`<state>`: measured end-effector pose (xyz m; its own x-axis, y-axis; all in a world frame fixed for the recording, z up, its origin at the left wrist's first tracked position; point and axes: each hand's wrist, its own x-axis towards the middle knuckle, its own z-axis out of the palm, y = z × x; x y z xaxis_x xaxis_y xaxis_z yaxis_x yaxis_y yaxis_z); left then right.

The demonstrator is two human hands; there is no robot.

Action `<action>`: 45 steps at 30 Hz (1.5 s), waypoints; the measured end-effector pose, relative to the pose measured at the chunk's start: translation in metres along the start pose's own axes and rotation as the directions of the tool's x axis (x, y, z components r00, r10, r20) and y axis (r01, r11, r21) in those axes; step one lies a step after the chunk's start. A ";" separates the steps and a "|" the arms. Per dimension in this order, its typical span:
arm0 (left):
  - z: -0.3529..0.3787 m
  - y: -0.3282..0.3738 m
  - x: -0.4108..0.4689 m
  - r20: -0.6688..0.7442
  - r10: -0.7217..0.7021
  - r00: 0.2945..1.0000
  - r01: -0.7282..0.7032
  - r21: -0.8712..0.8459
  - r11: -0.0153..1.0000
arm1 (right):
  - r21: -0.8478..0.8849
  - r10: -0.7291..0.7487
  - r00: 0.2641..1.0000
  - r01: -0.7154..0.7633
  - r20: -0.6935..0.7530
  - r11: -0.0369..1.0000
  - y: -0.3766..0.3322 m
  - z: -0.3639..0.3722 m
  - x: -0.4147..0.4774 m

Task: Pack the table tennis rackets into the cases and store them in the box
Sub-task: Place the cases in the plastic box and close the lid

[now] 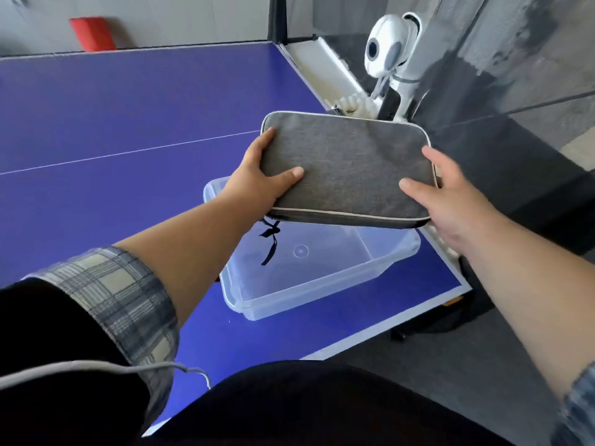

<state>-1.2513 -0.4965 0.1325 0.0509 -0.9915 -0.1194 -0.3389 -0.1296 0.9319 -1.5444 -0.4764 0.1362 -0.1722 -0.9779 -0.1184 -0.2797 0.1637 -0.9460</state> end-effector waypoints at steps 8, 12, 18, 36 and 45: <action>0.028 -0.072 0.017 -0.107 -0.293 0.950 0.287 -0.070 0.955 | -0.290 0.219 0.937 -0.137 0.273 0.947 0.044 0.029 0.078; 0.037 -0.090 0.018 -0.204 -0.414 0.887 0.410 -0.061 0.910 | -0.371 0.338 0.874 -0.203 0.349 0.906 0.060 0.051 0.107; 0.051 -0.115 0.029 -0.272 -0.553 0.788 0.563 -0.046 0.825 | -0.404 0.507 0.789 -0.363 0.346 0.840 0.093 0.093 0.138; 0.072 -0.152 0.030 -0.241 -0.670 0.702 0.708 0.138 0.693 | -0.605 0.621 0.722 -0.357 0.304 0.712 0.128 0.102 0.137; 0.070 -0.120 0.013 -0.292 -0.486 0.823 0.567 0.441 0.695 | -0.687 0.146 0.891 0.218 0.430 0.693 0.100 0.122 0.117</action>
<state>-1.2753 -0.4947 -0.0049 0.4814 -0.7514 -0.4514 -0.6214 -0.6557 0.4288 -1.4778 -0.5906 -0.0089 0.2122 -0.9030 -0.3736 -0.8806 -0.0109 -0.4738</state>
